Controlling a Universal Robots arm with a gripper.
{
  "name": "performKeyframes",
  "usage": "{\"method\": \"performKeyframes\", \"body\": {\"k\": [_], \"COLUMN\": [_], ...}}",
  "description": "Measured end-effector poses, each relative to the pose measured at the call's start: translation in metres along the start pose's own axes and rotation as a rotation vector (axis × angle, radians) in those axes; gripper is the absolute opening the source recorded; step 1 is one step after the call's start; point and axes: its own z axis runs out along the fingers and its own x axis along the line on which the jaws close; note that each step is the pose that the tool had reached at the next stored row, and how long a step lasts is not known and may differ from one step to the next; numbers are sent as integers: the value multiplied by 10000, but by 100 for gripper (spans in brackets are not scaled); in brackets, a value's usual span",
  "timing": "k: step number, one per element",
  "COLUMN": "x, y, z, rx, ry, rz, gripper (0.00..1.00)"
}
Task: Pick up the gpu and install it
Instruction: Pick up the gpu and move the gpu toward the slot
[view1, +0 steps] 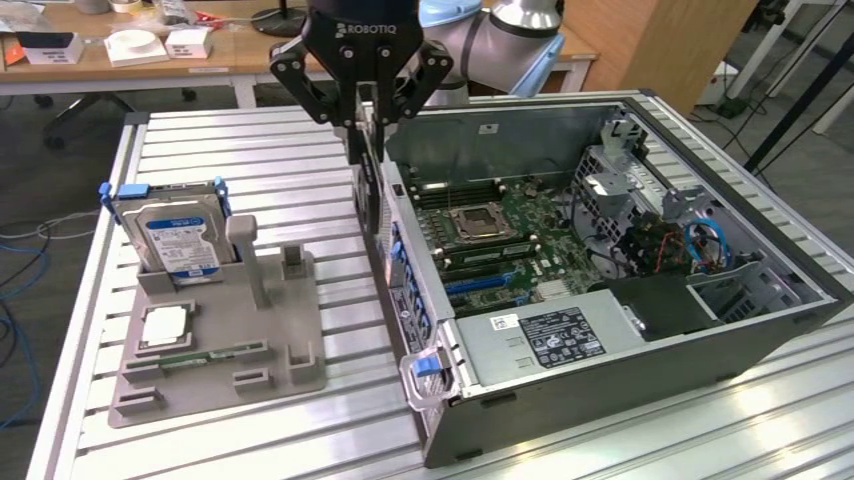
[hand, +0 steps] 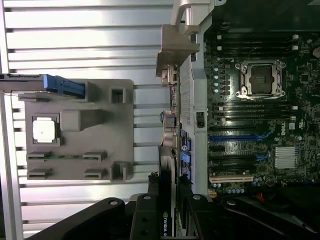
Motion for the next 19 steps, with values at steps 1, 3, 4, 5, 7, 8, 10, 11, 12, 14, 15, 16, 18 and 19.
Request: {"method": "performKeyframes", "body": {"k": [1, 3, 4, 5, 7, 8, 10, 11, 12, 14, 15, 16, 18, 19], "x": [-2, -8, -12, -17, -28, -33, -44, -49, -53, -60, -64, -67, -73, -77], "y": [1, 4, 5, 5, 6, 6, 7, 7, 8, 8, 8, 9, 9, 9], "z": [0, 0, 0, 0, 0, 1, 0, 0, 1, 1, 1, 1, 1, 1], "rx": [0, 0, 0, -1, 0, 0, 1, 0, 0, 0, 0, 0, 0, 0], "ry": [1, 1, 0, 0, 1, 0, 1, 1, 1, 1, 0, 1, 1, 1], "rz": [1, 1, 0, -1, 0, 0, 0, 0, 0, 0, 1, 0, 0, 0], "gripper": [26, 26, 26, 26, 26, 26, 26, 26, 26, 26, 26, 26, 26, 26]}}
